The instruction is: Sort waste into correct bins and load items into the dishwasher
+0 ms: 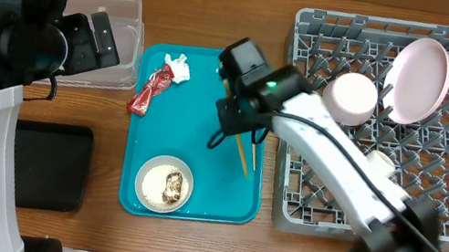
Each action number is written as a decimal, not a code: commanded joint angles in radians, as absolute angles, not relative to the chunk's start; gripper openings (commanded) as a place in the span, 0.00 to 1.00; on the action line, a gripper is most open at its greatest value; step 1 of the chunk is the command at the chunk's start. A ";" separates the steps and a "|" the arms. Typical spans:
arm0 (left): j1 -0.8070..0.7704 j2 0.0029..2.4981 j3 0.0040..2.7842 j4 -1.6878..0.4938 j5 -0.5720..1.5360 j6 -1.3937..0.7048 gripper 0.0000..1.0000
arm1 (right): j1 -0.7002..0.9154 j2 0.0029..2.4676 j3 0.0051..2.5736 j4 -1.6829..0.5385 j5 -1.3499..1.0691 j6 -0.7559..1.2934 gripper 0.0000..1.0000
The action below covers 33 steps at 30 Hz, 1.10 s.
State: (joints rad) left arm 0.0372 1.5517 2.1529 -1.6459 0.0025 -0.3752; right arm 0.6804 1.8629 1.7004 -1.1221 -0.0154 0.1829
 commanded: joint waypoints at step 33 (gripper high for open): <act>0.039 1.552 2.155 -1.642 -0.010 -0.382 1.00 | 0.432 1.850 1.638 -1.113 0.070 0.126 0.61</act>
